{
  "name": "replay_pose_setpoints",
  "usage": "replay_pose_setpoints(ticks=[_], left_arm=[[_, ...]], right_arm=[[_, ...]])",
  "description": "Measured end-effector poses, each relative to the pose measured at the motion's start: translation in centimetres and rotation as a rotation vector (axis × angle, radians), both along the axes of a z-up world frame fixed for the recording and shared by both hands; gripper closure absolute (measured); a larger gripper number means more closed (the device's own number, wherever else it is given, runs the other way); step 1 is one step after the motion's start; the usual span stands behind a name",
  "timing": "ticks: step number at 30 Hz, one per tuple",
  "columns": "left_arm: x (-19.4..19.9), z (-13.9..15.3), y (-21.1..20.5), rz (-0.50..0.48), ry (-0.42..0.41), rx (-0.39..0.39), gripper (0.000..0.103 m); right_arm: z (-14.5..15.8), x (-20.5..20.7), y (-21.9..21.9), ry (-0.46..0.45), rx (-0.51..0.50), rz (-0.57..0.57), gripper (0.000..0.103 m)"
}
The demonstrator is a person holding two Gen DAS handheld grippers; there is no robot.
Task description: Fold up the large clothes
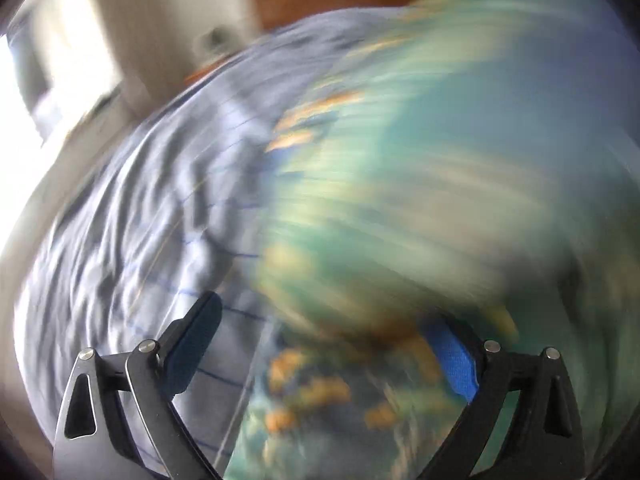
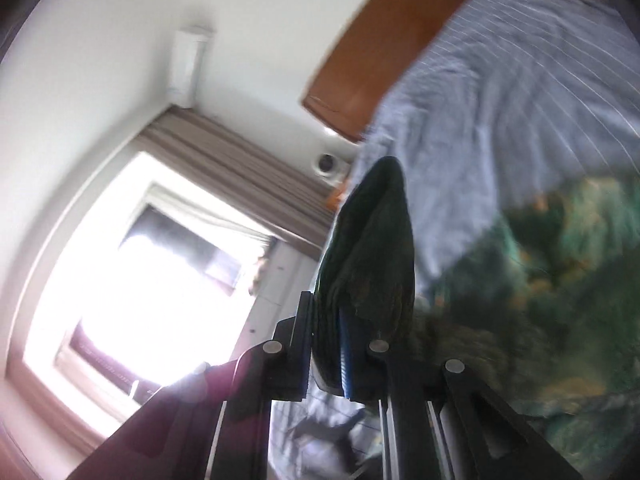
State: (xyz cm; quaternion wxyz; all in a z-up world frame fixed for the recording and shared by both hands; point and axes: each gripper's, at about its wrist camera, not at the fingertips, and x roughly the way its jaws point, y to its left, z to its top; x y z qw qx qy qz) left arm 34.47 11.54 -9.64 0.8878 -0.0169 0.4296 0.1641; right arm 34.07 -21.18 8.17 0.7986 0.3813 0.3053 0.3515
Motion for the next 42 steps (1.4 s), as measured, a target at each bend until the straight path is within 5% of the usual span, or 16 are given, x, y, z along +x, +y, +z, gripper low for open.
replay_pose_setpoints(ticks=[4, 5, 9, 15, 17, 19, 22, 26, 29, 31, 35, 40, 42], left_arm=[[0.7, -1.6, 7.0, 0.209, 0.016, -0.334, 0.003], [0.7, -1.9, 7.6, 0.214, 0.03, -0.359, 0.004], [1.1, -2.9, 7.1, 0.151, 0.089, -0.253, 0.012], [0.8, -3.4, 6.6, 0.093, 0.172, -0.217, 0.009], [-0.4, -3.3, 6.3, 0.072, 0.197, -0.179, 0.009], [-1.7, -2.9, 6.4, 0.042, 0.214, -0.147, 0.009], [-4.6, -0.9, 6.9, 0.031, 0.171, -0.114, 0.01], [-6.8, 3.3, 6.0, -0.044, -0.004, -0.087, 0.009], [-5.4, 4.2, 4.4, -0.12, -0.053, -0.093, 0.008], [-3.3, 3.1, 3.2, -0.165, -0.036, -0.114, 0.005], [-0.1, -2.9, 0.6, -0.165, 0.192, -0.048, 0.013], [-6.5, -2.0, 2.6, -0.177, 0.13, -0.105, 0.01], [-10.5, -1.0, 3.8, -0.171, 0.09, -0.111, 0.006]], right_arm=[[0.8, -1.0, -1.7, -0.039, -0.031, -0.06, 0.093], [-0.2, -0.6, -2.4, -0.02, -0.07, -0.087, 0.094], [-6.4, 0.4, -3.5, 0.085, -0.206, -0.131, 0.095], [-19.2, 2.6, -2.8, 0.322, -0.541, -0.12, 0.095], [-21.8, 2.5, -2.6, 0.328, -0.596, -0.095, 0.095], [-21.7, 2.3, -2.6, 0.281, -0.61, -0.102, 0.094], [-20.4, 2.2, -3.0, 0.268, -0.605, -0.121, 0.075], [-16.0, -0.4, -3.6, 0.125, -0.677, -0.163, 0.074], [-14.8, -1.6, -2.3, 0.035, -0.663, -0.081, 0.074], [-16.0, -1.3, -0.9, 0.055, -0.626, 0.024, 0.074], [-21.1, 0.1, 0.6, 0.213, -0.676, 0.063, 0.08], [-17.0, -2.9, -1.7, 0.199, -0.666, 0.02, 0.074], [-15.0, -6.0, -3.3, 0.129, -0.701, 0.009, 0.046]])
